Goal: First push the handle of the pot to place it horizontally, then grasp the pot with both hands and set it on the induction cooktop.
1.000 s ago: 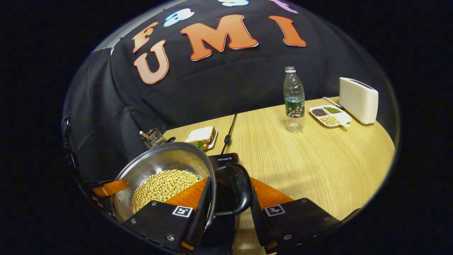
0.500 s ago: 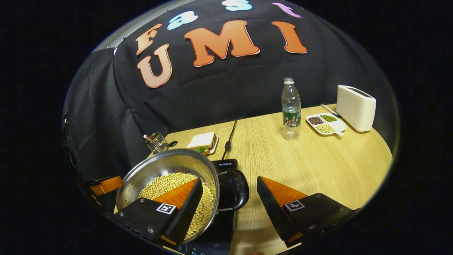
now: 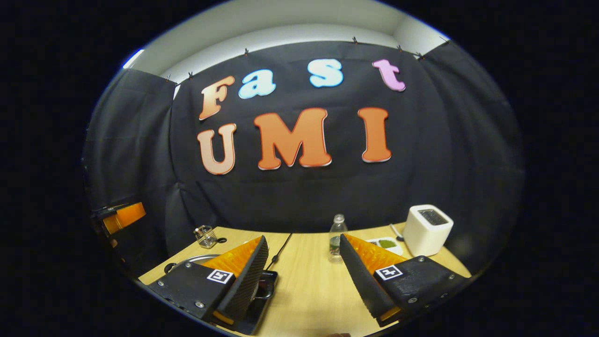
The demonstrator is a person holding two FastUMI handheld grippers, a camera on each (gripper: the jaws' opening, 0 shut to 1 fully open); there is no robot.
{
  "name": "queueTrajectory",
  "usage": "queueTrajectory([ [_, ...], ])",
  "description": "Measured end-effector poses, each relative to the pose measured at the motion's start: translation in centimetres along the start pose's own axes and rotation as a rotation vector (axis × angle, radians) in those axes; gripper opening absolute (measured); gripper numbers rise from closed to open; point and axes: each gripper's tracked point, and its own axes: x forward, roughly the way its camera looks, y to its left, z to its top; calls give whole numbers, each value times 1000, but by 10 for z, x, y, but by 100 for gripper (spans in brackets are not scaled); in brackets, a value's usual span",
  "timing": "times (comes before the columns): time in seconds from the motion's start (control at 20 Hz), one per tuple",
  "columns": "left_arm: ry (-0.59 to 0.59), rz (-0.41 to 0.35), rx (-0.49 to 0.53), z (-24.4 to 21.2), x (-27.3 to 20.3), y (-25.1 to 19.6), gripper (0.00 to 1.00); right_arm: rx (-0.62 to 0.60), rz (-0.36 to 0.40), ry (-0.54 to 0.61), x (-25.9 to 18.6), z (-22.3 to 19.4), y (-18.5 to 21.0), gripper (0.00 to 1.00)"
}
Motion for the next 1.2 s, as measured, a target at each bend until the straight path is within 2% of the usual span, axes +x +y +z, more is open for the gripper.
queueTrajectory([
  [0.25,-177,-127,31,71,-58,-90,97,-53,-78,-144,-68,65,-74,95],
  [0.5,-208,-193,46,89,-88,-140,96,-46,-173,-208,-118,92,-134,95],
  [0.55,-202,-192,49,91,-91,-146,96,-40,-183,-217,-126,95,-141,100],
  [0.6,-192,-195,55,92,-94,-151,96,-35,-190,-226,-132,98,-147,95],
  [0.65,-184,-198,57,89,-98,-154,96,-32,-197,-233,-137,100,-152,100],
  [0.7,-183,-194,64,89,-100,-155,96,-31,-205,-237,-140,101,-156,95],
  [0.85,-211,-116,137,90,-104,-141,95,-25,-204,-238,-147,100,-160,95],
  [0.9,-192,-114,145,83,-106,-146,95,-24,-194,-238,-148,99,-158,95],
  [1.0,-93,-156,89,60,-105,-158,92,-23,-175,-245,-150,99,-155,95],
  [1.1,13,-240,-66,60,-110,-168,96,-21,-168,-249,-151,101,-156,95],
  [1.15,-2,-219,-75,78,-109,-150,100,-16,-167,-253,-152,103,-157,100],
  [1.2,-31,-170,-32,93,-107,-129,98,-11,-167,-258,-154,105,-159,95],
])
